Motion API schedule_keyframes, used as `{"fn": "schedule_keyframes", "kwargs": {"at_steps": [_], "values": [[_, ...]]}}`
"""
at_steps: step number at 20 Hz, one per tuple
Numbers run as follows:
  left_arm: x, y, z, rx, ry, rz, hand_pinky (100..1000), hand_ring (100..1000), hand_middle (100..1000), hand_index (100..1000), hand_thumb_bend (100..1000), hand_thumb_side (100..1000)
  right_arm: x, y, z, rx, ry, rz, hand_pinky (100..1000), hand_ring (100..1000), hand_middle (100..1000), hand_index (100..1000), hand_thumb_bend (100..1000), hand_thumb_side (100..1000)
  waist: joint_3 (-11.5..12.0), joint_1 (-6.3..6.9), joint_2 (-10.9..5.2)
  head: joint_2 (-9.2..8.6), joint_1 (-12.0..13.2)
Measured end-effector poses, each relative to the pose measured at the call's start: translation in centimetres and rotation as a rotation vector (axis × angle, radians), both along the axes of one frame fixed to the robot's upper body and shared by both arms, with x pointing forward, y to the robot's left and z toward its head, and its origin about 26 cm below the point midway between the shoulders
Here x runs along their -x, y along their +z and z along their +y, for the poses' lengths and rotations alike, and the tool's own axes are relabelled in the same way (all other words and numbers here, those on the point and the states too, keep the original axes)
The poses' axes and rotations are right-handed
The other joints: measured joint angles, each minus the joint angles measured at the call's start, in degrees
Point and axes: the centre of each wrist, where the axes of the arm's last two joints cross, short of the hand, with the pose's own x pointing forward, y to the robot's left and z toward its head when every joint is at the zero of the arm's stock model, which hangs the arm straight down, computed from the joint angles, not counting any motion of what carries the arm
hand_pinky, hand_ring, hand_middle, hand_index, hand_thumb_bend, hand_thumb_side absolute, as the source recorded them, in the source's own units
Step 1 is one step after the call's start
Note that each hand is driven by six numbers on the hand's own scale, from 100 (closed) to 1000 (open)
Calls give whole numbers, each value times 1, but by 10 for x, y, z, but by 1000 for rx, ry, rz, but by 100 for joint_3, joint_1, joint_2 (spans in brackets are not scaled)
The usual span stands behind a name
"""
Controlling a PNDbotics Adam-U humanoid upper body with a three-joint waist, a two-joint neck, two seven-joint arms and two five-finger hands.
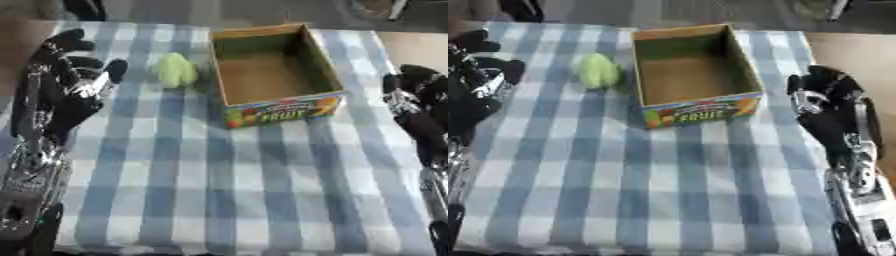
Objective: Pick up objects on the table and place them in the box.
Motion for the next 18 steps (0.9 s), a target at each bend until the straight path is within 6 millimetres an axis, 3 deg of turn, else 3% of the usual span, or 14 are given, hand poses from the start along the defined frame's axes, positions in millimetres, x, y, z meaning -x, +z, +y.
{"fn": "schedule_keyframes", "kwargs": {"at_steps": [12,18], "values": [[-4,-7,1,15,-6,31,569,588,634,786,677,283,0,-1,0,0,4,2,622,701,619,727,317,268,0,10,0,0,-3],[-20,-2,4,-8,-19,52,562,584,629,785,675,262,0,-2,1,1,11,5,622,701,618,727,315,268,-17,12,-1,0,-2]]}}
